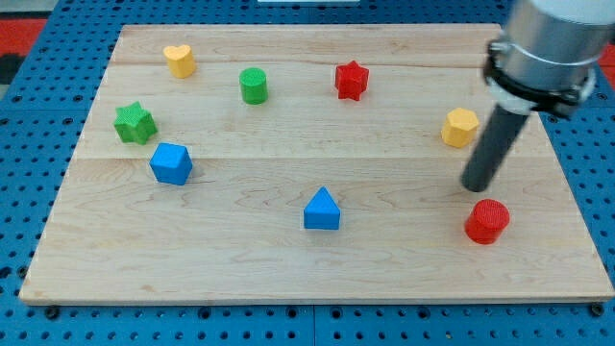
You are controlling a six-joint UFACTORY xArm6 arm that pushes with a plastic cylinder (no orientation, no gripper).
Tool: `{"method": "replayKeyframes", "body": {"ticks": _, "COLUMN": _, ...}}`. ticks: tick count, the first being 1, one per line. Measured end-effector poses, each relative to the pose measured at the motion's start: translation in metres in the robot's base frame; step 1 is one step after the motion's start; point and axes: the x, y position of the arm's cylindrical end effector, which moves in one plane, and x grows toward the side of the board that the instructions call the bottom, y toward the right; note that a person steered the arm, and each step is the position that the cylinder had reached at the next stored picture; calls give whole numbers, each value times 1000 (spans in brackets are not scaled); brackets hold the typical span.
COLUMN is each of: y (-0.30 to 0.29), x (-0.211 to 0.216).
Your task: Place the blue triangle diagonally to the bottom left of the yellow hexagon
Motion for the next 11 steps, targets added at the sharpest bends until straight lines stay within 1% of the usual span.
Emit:
{"method": "replayKeyframes", "body": {"ticks": 1, "y": -4, "x": 18}}
{"method": "replayKeyframes", "body": {"ticks": 2, "y": 3, "x": 22}}
{"method": "replayKeyframes", "body": {"ticks": 3, "y": 1, "x": 41}}
{"method": "replayKeyframes", "body": {"ticks": 4, "y": 2, "x": 41}}
{"method": "replayKeyframes", "body": {"ticks": 5, "y": -37, "x": -10}}
{"method": "replayKeyframes", "body": {"ticks": 6, "y": -80, "x": 13}}
{"method": "replayKeyframes", "body": {"ticks": 7, "y": -80, "x": 90}}
{"method": "replayKeyframes", "body": {"ticks": 8, "y": -126, "x": 95}}
{"method": "replayKeyframes", "body": {"ticks": 9, "y": -181, "x": 59}}
{"method": "replayKeyframes", "body": {"ticks": 10, "y": -155, "x": 33}}
{"method": "replayKeyframes", "body": {"ticks": 11, "y": -146, "x": 12}}
